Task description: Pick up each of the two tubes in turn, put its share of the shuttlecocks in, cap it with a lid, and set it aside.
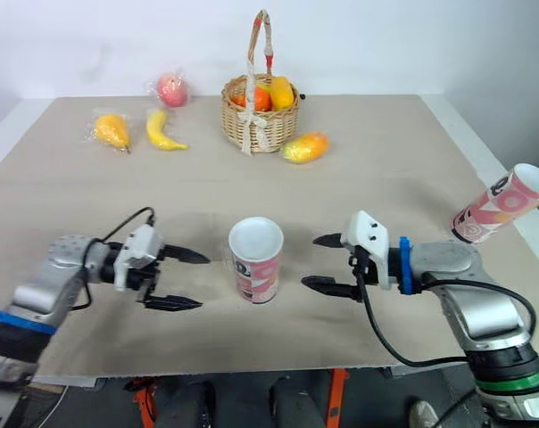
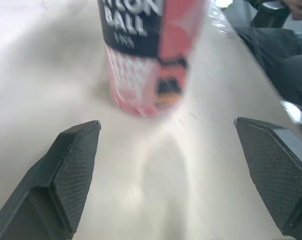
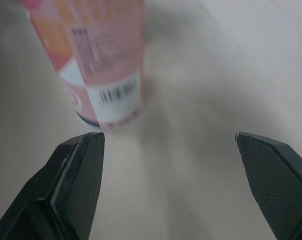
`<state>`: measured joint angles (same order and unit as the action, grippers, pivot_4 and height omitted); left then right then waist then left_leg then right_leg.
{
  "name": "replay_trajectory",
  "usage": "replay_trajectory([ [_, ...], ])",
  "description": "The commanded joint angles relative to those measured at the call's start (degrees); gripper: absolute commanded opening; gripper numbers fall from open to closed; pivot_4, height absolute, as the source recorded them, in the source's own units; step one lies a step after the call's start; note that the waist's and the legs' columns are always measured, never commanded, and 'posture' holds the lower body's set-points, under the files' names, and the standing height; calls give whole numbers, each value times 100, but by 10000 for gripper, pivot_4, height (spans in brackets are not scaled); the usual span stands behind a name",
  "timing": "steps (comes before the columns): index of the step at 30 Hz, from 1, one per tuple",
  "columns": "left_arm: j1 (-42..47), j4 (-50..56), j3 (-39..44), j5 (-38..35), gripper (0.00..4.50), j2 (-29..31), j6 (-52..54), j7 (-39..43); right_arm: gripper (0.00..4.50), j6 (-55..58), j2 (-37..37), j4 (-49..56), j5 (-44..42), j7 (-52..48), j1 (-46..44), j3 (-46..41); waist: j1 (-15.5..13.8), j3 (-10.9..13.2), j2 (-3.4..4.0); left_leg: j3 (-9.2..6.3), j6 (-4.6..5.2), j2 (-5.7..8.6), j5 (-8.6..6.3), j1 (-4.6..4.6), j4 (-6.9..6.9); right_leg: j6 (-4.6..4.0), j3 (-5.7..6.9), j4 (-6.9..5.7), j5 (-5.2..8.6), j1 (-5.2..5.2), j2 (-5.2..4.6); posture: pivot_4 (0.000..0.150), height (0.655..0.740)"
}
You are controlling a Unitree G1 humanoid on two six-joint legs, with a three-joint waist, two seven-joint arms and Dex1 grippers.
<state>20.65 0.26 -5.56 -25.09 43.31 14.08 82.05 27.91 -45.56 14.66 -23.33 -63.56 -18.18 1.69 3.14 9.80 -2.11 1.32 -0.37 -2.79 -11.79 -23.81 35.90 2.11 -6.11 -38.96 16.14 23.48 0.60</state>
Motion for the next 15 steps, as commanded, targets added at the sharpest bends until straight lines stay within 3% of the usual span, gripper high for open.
replay_trajectory([
  [1,-198,441,465,-390,44454,198,287,-68,45000,-2,188,100,-65,83,-141,118,-19,7,2,-1,0,0,0,-1,3,0,2,0,0,-1,-1,1500,7400],
  [7,-570,1087,1083,-1225,44454,186,1070,-419,45000,29,461,265,-8,-13,-119,604,-52,13,4,-38,-2,-11,-1,-30,31,-1,37,-1,0,1,-3,1500,7400],
  [15,-1176,1447,1391,-1300,44454,375,1032,-458,45000,-143,512,52,6,-199,-185,811,-50,16,9,-55,-3,-6,-1,-34,44,-13,54,-5,-8,-2,4,1500,7400],
])
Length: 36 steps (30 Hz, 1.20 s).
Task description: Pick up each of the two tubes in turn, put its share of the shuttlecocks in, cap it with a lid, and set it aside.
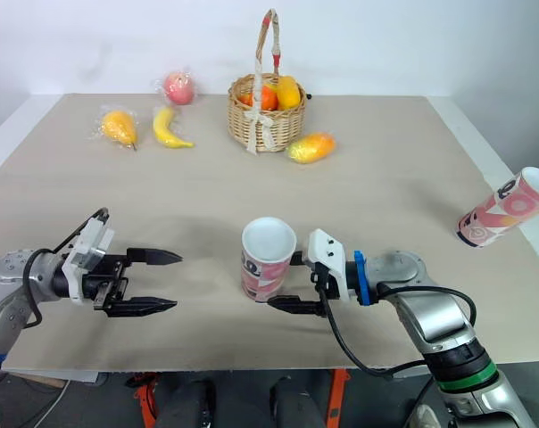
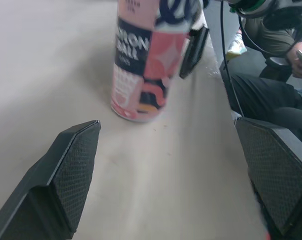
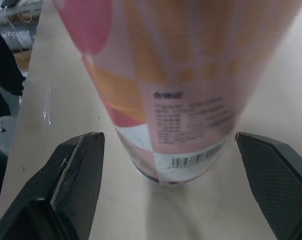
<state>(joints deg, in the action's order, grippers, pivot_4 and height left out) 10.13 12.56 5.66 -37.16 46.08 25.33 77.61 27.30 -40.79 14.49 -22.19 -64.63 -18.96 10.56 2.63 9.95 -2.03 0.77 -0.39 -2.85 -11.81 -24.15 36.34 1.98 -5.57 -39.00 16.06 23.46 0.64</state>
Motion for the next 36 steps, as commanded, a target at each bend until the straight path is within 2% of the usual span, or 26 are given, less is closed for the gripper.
replay_trajectory([
  [1,-193,232,318,-109,44454,110,-107,-15,45000,-68,84,89,-145,-101,-131,-57,0,0,1,-2,0,0,0,0,0,-1,1,-1,-1,0,1,1500,7400],
  [12,-324,405,542,-256,44454,13,-7,-286,45000,-23,755,-96,-93,220,-360,142,0,1,2,-11,-2,-3,1,-1,4,-11,11,-4,-6,-3,4,1500,7400],
  [19,-270,545,549,-420,44454,-93,-2,-549,45000,-36,863,-154,-86,276,-407,157,-1,1,2,-12,-2,-1,1,-2,8,-16,11,-5,-10,-4,2,1500,7400],
  [22,-83,508,475,-447,45000,-206,-27,-692,37577,-55,837,-197,-99,291,-427,62,-1,1,2,-15,-3,-2,2,-2,10,-16,15,-7,-10,-4,3,1500,7400],
  [26,443,217,147,-277,45000,-482,-58,-824,37577,10,826,-174,-221,290,-471,-71,-11,1,3,-23,-5,0,3,-3,19,-12,24,-8,-11,-11,4,1500,7400],
  [27,552,145,71,-222,45000,-549,-91,-820,33084,3,823,-173,-203,301,-473,-67,-10,1,2,-24,-6,2,4,-3,21,-11,25,-8,-12,-13,3,1500,7400],
  [29,765,16,-71,-186,45000,-663,-105,-804,27911,26,811,-145,-153,366,-469,-69,-9,1,2,-24,-6,3,4,-3,23,-12,23,-9,-16,-14,4,1500,7400],
  [30,856,-32,-125,-168,45000,-709,-107,-796,27911,32,803,-119,-148,404,-460,-94,-9,1,2,-22,-6,3,4,-3,23,-36,22,-9,-30,-14,3,1500,7400],
  [33,1124,-227,-249,-86,45000,-851,-149,-835,27911,83,674,9,-293,421,-414,-331,-9,1,3,-25,-7,4,4,-7,23,-36,23,-9,-30,-11,5,1500,7400],
  [36,1727,-715,-488,290,45000,-1216,-332,-1170,27911,14,442,-239,-275,523,-493,-752,-18,2,3,-29,-6,8,4,-8,24,-36,27,-9,-30,-13,4,1500,7400],
])
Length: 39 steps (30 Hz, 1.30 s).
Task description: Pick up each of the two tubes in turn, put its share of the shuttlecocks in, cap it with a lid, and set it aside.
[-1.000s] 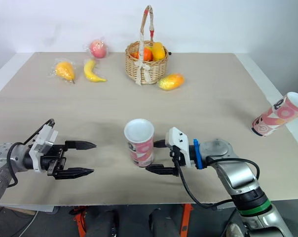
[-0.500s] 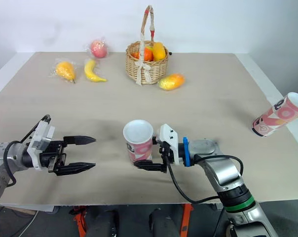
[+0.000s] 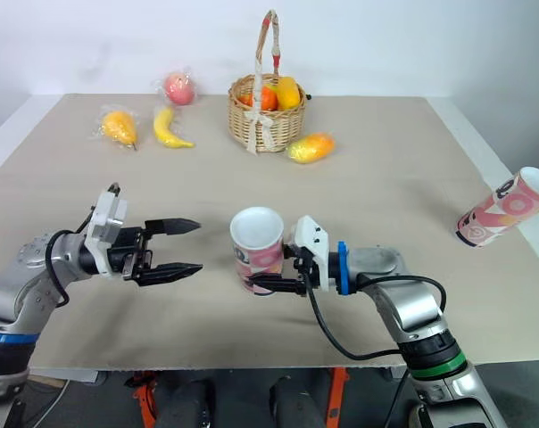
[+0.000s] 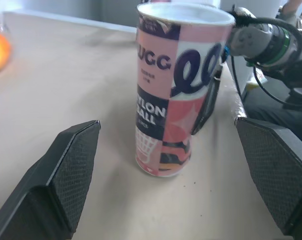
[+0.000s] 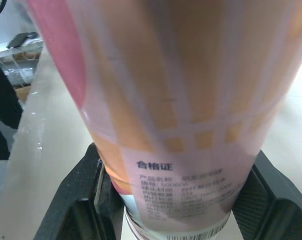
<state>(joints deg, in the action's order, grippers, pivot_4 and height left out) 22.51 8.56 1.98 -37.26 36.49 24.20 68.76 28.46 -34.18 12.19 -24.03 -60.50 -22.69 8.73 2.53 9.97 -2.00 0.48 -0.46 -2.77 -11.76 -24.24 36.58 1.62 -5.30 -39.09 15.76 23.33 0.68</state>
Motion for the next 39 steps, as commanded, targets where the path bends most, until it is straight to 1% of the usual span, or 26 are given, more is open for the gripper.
replay_trajectory([
  [1,743,-495,-212,425,45000,-451,-267,-442,27911,-174,-330,-226,-46,175,-173,-767,-36,1,1,-3,0,1,0,0,5,1,2,0,-1,-3,0,1500,7400],
  [4,1244,-820,-402,560,45000,-842,-135,-656,27911,-370,-530,-847,53,378,-335,-1205,-76,1,1,-11,-1,9,1,-7,22,12,10,2,-8,-11,-5,1500,7400],
  [8,2068,-1597,-769,1166,45000,-1491,-293,-1209,27911,-774,-697,-2249,285,1107,-615,-1969,-101,1,1,-5,0,13,1,-9,30,17,1,2,-13,-11,-7,1500,7400],
  [11,2486,-2103,-791,1373,45000,-1890,-307,-1566,27911,-969,-662,-3005,382,1638,-740,-2330,-116,0,4,-3,0,15,1,-10,27,16,-5,2,-14,-9,-5,1500,7400],
  [13,2698,-2421,-799,1515,45000,-2105,-403,-1739,27911,-1144,-658,-3465,493,1991,-775,-2515,-105,-1,5,8,0,14,1,-9,18,16,-19,2,-14,-2,-4,1500,7400],
  [15,2795,-2598,-848,1624,45000,-2244,-528,-1719,27911,-1314,-619,-3828,562,2323,-809,-2665,-105,-1,8,17,0,14,1,-7,10,15,-29,2,-14,3,-4,1500,7400],
  [18,2799,-2641,-877,1659,45000,-2358,-581,-1634,27911,-1430,-516,-4108,603,2638,-864,-2758,-84,-3,20,30,0,14,1,-5,6,15,-42,3,-14,5,-5,1500,7400],
  [23,2723,-2601,-921,1798,45000,-2370,-595,-1568,27911,-1600,-355,-4310,795,2930,-781,-2658,-79,-3,21,35,-3,15,3,1,9,23,-47,2,-19,0,-6,1500,7400],
  [25,2701,-2619,-903,1841,45000,-2325,-587,-1580,34565,-1520,-309,-4293,676,2826,-731,-2702,-73,-3,22,34,-6,15,5,2,13,29,-47,2,-24,-4,-6,1500,7400],
  [26,2683,-2603,-883,1836,45000,-2307,-565,-1572,37108,-1460,-302,-4238,606,2722,-686,-2712,-70,-3,21,35,-6,15,6,2,16,31,-47,2,-27,-4,-6,1500,7400],
  [27,2660,-2576,-872,1841,45000,-2289,-546,-1571,42943,-1384,-313,-4196,577,2644,-644,-2702,-65,-3,22,35,-7,15,7,2,16,32,-47,2,-30,-5,-6,1500,7400],
  [28,2646,-2557,-869,1844,45000,-2278,-535,-1569,44845,-1335,-323,-4167,571,2603,-617,-2692,-61,-2,24,36,-6,16,8,2,17,33,-48,2,-31,-5,-6,1500,7400],
  [33,2520,-2402,-851,1827,45000,-2189,-445,-1602,44845,-1191,-493,-4045,762,2598,-420,-2665,-56,0,38,40,-6,16,8,1,17,34,-52,2,-31,-1,-7,1500,7400],
  [37,2391,-2185,-821,1773,45000,-2080,-242,-1605,44845,-921,-649,-3110,506,2100,171,-2715,-68,-2,42,36,-5,15,8,0,13,35,-50,3,-27,-1,-6,1500,7400],
  [39,2233,-1934,-824,1723,45000,-1943,-88,-1525,44845,-775,-792,-2450,317,1715,661,-2762,-68,-3,46,37,-5,16,8,0,13,36,-51,3,-27,-1,-6,1500,7400],
])
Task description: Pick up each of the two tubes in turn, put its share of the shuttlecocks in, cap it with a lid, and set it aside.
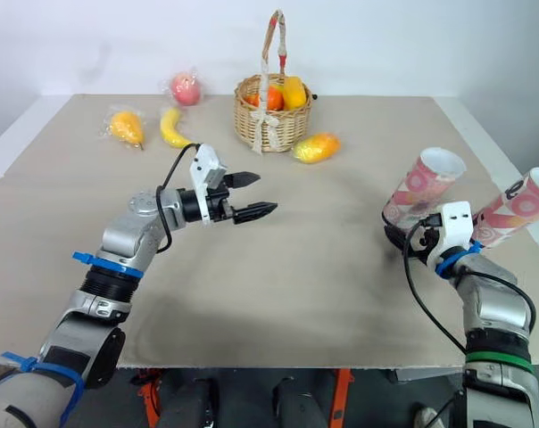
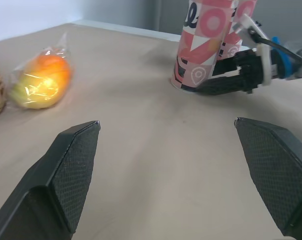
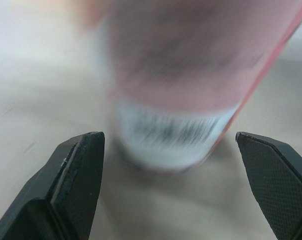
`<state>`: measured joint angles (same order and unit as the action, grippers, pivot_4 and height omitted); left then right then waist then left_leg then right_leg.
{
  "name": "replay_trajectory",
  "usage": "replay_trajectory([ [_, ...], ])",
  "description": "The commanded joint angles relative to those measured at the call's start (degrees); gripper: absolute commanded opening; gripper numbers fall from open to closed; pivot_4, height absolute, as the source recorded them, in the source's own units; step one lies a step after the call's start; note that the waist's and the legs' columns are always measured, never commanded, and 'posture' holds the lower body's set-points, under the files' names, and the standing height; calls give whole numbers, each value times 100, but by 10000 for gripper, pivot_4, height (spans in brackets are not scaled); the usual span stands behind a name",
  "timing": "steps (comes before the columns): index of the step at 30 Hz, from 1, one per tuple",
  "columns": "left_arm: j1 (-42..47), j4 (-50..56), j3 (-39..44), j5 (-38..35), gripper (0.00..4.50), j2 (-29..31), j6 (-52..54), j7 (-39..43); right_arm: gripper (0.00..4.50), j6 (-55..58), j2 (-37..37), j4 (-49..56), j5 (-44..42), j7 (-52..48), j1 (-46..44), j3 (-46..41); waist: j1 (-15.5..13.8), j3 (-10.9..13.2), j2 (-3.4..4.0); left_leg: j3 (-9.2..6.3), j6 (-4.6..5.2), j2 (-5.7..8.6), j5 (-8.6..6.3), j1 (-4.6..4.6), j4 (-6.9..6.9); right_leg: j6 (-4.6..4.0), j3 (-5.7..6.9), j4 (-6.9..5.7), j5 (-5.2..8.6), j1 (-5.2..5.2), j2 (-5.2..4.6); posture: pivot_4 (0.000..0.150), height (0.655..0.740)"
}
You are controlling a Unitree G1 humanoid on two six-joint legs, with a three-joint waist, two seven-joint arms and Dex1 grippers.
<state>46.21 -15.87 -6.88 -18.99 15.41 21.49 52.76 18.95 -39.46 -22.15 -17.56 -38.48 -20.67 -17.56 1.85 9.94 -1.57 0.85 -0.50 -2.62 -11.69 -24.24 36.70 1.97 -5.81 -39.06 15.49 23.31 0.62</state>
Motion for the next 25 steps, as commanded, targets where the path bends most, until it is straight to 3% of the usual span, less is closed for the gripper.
replay_trajectory([
  [1,-246,676,61,-145,45000,260,275,146,44845,223,-348,1303,-399,-677,720,-145,1,-3,10,0,0,0,0,0,-1,0,-1,1,0,1,0,1500,7400],
  [9,-1408,2024,417,-410,45000,1150,803,148,44845,598,-779,2558,-819,-1421,1556,-97,95,-5,16,0,2,-5,3,7,4,19,-3,-1,3,-2,3,1500,7400],
  [15,-2795,2579,899,-259,45000,1789,577,-151,44845,675,-366,3867,-1028,-1716,1386,958,136,0,6,-7,8,-17,9,52,-10,21,-7,-5,8,-25,20,1500,7400],
  [19,-3180,2732,1294,-418,45000,1790,577,-428,44845,702,41,4192,-957,-1604,1161,1556,58,1,4,-10,5,-18,19,44,-5,18,3,-5,1,-22,15,1500,7400],
  [25,-3476,2862,1600,-634,45000,1614,571,-720,44845,546,295,3804,-700,-1428,979,1840,38,0,-2,-1,5,0,20,25,-1,33,-2,0,2,-16,-11,1500,7400],
])
